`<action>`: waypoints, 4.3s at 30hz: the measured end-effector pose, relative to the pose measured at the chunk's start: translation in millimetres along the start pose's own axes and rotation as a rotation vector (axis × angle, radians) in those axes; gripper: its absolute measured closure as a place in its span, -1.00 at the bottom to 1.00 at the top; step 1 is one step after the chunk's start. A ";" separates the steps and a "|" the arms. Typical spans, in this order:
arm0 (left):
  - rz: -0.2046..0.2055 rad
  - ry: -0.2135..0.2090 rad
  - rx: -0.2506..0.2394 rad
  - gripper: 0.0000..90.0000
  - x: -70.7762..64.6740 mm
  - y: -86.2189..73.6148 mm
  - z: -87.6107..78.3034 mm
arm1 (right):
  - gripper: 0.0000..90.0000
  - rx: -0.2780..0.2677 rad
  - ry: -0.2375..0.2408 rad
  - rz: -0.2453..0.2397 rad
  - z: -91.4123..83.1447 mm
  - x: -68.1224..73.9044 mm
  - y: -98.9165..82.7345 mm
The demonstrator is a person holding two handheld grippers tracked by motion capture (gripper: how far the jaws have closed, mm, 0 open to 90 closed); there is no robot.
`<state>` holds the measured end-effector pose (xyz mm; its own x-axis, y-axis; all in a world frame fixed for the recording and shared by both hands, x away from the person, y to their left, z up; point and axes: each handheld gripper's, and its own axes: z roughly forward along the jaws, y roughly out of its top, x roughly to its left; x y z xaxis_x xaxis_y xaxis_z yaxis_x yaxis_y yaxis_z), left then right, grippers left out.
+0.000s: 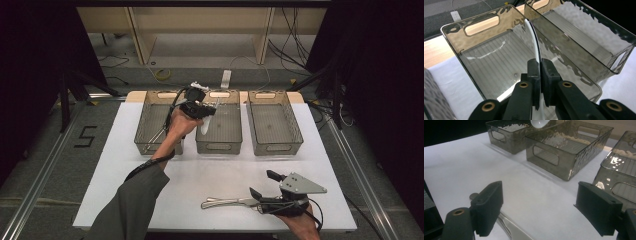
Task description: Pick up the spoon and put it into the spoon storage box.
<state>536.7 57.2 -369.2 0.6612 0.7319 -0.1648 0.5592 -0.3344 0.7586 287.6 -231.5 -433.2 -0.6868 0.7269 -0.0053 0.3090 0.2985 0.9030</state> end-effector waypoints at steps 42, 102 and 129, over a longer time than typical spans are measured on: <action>-0.043 0.033 -0.029 0.87 7.6 -19.9 31.5 | -0.50 0.002 0.004 0.001 0.3 0.1 -0.2; -0.012 -0.043 -0.199 -0.55 -15.4 -145.1 -121.2 | -0.48 0.195 0.175 -0.109 28.6 14.3 25.3; -0.015 -0.054 -0.225 -0.63 -20.1 -180.5 -146.0 | -0.47 0.420 0.206 -0.215 66.2 16.4 41.8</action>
<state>349.5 189.6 -410.9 0.6828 0.7010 -0.2057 0.4474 -0.1787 0.8763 332.8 -166.2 -424.0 -0.8662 0.4973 -0.0485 0.3552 0.6812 0.6402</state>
